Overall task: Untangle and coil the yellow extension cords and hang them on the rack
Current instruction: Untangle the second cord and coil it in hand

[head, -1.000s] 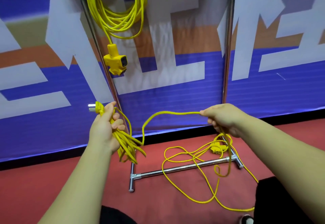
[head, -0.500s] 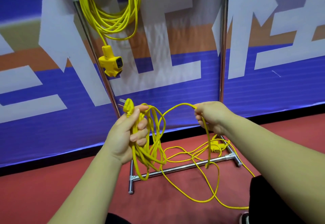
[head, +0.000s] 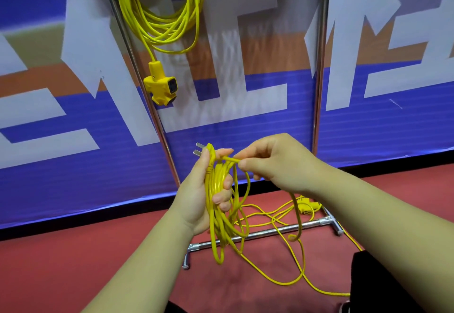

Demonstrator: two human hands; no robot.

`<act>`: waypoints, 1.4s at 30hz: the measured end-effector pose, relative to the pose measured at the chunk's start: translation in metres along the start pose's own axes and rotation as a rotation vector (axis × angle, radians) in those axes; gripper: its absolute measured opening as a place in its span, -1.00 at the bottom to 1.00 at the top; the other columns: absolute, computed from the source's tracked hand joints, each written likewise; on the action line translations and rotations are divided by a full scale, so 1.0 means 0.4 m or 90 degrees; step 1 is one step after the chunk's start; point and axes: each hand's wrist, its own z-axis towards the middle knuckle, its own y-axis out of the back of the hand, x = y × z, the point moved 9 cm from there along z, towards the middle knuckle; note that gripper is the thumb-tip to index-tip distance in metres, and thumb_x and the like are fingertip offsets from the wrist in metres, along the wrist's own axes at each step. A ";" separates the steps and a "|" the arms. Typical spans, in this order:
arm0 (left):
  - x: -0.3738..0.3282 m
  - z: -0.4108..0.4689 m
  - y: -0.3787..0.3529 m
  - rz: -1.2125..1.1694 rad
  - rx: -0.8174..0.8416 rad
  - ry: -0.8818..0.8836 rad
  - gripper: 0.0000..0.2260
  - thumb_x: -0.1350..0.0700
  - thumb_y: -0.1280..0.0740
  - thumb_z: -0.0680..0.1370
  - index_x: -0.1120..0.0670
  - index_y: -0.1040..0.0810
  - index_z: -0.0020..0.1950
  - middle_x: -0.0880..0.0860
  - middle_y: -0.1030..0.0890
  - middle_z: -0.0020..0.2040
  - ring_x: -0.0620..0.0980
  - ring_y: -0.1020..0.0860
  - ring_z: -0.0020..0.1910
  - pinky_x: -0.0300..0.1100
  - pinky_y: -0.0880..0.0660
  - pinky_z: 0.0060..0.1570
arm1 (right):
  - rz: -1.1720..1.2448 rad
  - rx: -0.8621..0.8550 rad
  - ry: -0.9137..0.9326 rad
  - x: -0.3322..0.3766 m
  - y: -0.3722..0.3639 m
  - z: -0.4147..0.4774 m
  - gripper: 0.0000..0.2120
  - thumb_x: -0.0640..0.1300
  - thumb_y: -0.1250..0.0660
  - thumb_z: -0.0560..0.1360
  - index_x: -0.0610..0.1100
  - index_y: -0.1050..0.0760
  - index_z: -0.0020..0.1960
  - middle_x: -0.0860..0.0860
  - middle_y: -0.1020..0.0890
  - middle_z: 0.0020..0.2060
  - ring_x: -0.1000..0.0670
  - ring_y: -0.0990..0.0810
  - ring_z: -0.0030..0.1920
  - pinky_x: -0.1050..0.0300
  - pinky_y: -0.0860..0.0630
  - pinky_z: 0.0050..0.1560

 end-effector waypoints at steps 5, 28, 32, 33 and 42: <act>-0.007 0.010 0.014 0.056 -0.090 -0.067 -0.79 -0.08 -0.30 0.59 0.06 -0.45 0.03 0.10 -0.39 -0.35 -0.10 -0.26 -0.59 -0.29 -0.29 -0.59 | 0.026 0.042 -0.007 0.002 -0.056 -0.012 -0.90 -0.22 -0.44 0.51 -0.08 -0.67 -0.01 0.01 -0.66 -0.39 0.10 -0.57 -0.36 0.16 -0.53 -0.27; -0.156 -0.001 0.285 -0.415 -0.276 -0.183 -0.85 0.23 -0.19 0.65 0.06 -0.39 -0.10 0.00 -0.41 -0.38 -0.16 -0.38 -0.56 -0.36 -0.39 -0.52 | -0.256 0.371 -0.294 -0.423 -0.150 -0.067 -0.37 0.53 -0.16 0.42 -0.07 -0.45 -0.21 0.03 -0.65 -0.35 0.02 -0.54 -0.25 0.06 -0.47 0.06; -0.151 -0.006 0.218 -0.208 -0.199 -0.139 -0.87 0.17 -0.22 0.64 -0.01 -0.51 -0.04 -0.04 -0.40 -0.35 -0.22 -0.29 -0.59 -0.38 -0.28 -0.59 | -0.359 0.201 -0.326 -0.444 -0.070 -0.018 -0.39 0.48 -0.27 0.40 -0.11 -0.41 -0.26 -0.05 -0.47 -0.41 -0.06 -0.42 -0.35 0.12 -0.41 -0.23; -0.147 -0.010 0.201 -0.150 -0.191 -0.132 -0.88 0.17 -0.23 0.64 -0.01 -0.52 -0.02 -0.04 -0.39 -0.35 -0.22 -0.28 -0.59 -0.37 -0.27 -0.61 | -0.344 0.143 -0.320 -0.422 -0.052 0.001 -0.44 0.40 -0.32 0.44 -0.13 -0.40 -0.26 -0.09 -0.44 -0.41 -0.08 -0.39 -0.36 0.12 -0.36 -0.28; -0.015 0.006 0.093 0.235 -0.086 -0.024 -0.73 0.11 -0.29 0.66 -0.07 -0.52 0.36 0.04 -0.35 -0.34 -0.10 -0.20 -0.54 -0.28 -0.27 -0.52 | 0.045 0.056 -0.018 -0.052 -0.035 0.026 -0.89 -0.18 -0.33 0.59 -0.17 -0.54 -0.10 0.03 -0.60 -0.40 0.03 -0.46 -0.35 0.07 -0.39 -0.25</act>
